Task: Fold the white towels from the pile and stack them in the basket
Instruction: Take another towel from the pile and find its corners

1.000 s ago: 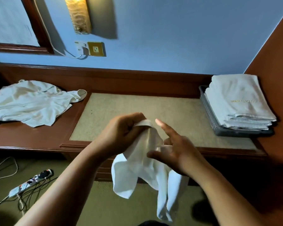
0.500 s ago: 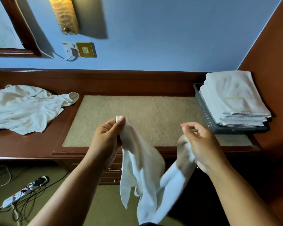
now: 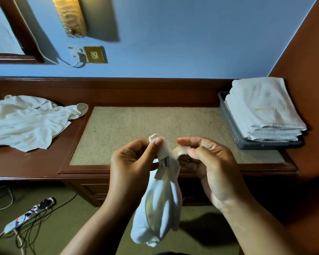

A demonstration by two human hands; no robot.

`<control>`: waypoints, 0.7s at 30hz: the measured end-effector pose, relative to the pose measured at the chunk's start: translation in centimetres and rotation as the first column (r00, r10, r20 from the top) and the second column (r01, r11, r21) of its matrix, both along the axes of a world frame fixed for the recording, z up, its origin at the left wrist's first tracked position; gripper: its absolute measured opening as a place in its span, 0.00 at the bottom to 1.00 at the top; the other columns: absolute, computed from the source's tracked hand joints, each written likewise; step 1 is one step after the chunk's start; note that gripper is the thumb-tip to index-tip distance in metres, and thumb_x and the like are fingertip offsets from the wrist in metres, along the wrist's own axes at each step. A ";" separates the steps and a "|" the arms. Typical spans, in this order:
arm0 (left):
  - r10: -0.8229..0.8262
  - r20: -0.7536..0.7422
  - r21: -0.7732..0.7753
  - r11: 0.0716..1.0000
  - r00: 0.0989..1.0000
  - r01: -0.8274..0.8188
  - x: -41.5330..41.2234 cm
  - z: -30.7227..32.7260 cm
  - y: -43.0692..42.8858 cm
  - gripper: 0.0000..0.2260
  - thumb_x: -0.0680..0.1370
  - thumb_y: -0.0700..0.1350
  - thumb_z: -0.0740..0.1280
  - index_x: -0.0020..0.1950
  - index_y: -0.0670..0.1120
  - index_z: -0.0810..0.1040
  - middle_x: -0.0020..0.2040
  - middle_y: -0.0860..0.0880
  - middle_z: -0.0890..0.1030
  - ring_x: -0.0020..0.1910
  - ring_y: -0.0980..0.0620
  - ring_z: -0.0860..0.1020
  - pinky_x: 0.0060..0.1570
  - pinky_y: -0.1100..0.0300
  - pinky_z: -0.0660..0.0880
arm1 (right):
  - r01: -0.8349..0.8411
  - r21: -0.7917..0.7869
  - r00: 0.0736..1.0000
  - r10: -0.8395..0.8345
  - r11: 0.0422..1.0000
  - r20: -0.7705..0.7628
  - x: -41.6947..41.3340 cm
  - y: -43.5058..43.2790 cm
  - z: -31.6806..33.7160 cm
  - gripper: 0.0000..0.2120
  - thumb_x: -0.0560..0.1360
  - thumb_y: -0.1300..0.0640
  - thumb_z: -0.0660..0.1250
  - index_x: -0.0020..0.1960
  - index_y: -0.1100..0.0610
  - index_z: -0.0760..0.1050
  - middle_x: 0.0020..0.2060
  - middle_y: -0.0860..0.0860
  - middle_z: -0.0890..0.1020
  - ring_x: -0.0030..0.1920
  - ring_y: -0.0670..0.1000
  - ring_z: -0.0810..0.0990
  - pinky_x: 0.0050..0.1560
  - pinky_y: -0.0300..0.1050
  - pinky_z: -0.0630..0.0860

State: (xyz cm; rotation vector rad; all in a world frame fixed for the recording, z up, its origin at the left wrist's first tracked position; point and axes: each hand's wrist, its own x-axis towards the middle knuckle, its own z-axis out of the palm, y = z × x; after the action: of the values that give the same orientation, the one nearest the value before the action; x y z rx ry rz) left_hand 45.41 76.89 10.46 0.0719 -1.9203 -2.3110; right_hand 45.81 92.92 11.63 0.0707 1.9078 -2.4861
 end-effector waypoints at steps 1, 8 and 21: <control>0.013 -0.012 -0.011 1.000 1.000 -0.013 0.1 0.2 -0.2 0.11 0.73 0.51 0.72 0.44 0.44 0.86 0.41 0.41 0.85 0.42 0.46 0.85 0.40 0.54 0.81 | -0.009 0.031 1.000 0.010 0.999 -0.012 0.1 0.1 0.1 0.13 0.69 0.62 0.66 0.49 0.54 0.85 0.43 0.58 0.86 0.48 0.55 0.85 0.53 0.50 0.79; 0.187 -0.092 -0.057 0.980 0.978 -0.193 -0.2 2.3 -3.0 0.08 0.76 0.48 0.70 0.42 0.46 0.85 0.39 0.44 0.85 0.41 0.45 0.85 0.40 0.52 0.83 | 0.169 0.378 0.968 -0.081 0.910 -0.237 0.2 1.5 2.0 0.10 0.72 0.65 0.74 0.47 0.51 0.85 0.44 0.45 0.87 0.46 0.45 0.86 0.43 0.35 0.80; -0.109 -0.208 -0.268 0.962 0.972 0.050 2.9 4.1 -0.2 0.07 0.78 0.40 0.69 0.52 0.50 0.84 0.46 0.53 0.87 0.47 0.54 0.85 0.48 0.58 0.82 | 0.471 0.667 0.694 0.224 0.577 -0.684 1.8 0.6 5.5 0.04 0.73 0.60 0.76 0.48 0.55 0.85 0.39 0.42 0.81 0.41 0.40 0.80 0.41 0.29 0.74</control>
State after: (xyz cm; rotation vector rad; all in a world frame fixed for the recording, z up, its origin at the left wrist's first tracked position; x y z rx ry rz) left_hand 48.34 76.71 14.52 -0.2833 -2.1214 -1.9880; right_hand 47.57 93.54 17.16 -0.9346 3.3346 -1.4514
